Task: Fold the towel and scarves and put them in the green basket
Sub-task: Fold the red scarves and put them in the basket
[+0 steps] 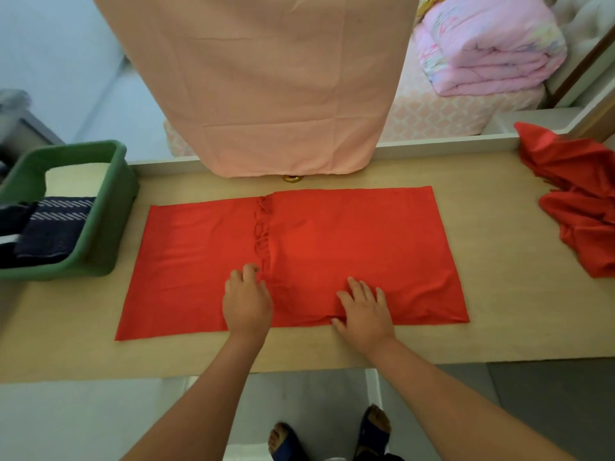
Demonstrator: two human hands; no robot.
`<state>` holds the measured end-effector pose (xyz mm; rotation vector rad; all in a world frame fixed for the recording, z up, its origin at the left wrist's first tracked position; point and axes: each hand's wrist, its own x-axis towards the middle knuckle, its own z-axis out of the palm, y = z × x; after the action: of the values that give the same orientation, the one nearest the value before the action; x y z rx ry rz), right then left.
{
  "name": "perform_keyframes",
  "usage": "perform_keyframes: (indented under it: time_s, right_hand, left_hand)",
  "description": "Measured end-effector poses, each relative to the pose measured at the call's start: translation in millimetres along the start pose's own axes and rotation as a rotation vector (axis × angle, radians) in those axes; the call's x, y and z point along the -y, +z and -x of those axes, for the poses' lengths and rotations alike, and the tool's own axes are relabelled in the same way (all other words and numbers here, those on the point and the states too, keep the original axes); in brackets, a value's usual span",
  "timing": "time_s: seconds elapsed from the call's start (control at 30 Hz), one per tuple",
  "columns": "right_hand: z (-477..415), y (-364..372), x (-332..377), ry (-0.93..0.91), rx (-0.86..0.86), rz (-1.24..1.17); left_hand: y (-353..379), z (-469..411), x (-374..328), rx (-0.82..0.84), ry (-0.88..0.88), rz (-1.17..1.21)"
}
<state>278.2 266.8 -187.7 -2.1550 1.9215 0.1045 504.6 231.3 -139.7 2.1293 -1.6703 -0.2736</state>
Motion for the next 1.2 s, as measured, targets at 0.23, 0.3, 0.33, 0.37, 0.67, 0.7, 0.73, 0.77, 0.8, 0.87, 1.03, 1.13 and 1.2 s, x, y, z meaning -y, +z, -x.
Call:
perform_keyframes:
  time_s: [0.23,0.3,0.33,0.37,0.67,0.7,0.73,0.77,0.8,0.87,1.03,1.13,1.2]
  right_hand:
    - [-9,5,1,-0.101,-0.181,0.01]
    - [-9,8,0,-0.117,-0.226,0.004]
    - [-9,9,-1,-0.122,-0.244,0.005]
    - [-8,8,-1,-0.122,-0.258,0.002]
    - [-8,-3,2,-0.061,-0.223,-0.02]
    - [-8,-3,0,-0.039,-0.196,0.007]
    - [-8,-3,-2,-0.014,-0.173,0.035]
    - [-8,-3,-4,0.017,-0.147,0.054]
    - [-7,-4,-5,0.041,-0.133,0.067]
    - [-4,-6,-5,0.056,-0.137,0.075]
    - [3,-5,3,0.002,-0.135,0.052]
    - [2,1,13,-0.018,-0.14,0.029]
    - [1,5,18,-0.017,-0.146,0.026]
  left_hand:
    - [29,6,29,0.319,0.728,-0.299]
    - [31,3,33,0.313,0.699,-0.371]
    - [31,1,35,0.288,0.684,-0.386]
    - [31,-2,36,0.248,0.679,-0.393]
    - [3,-5,29,0.106,0.537,-0.01]
    - [1,-4,29,0.1,0.523,-0.011]
    - [-1,-4,31,0.096,0.512,-0.035]
    - [-2,-5,35,0.093,0.5,-0.075]
    - [-3,-5,39,0.094,0.487,-0.123]
    - [-3,-7,52,0.118,0.5,-0.237]
    - [-5,-6,71,0.255,0.523,-0.367]
    - [-2,-5,60,0.315,0.624,-0.239]
    - [8,-8,57,0.399,0.728,-0.223]
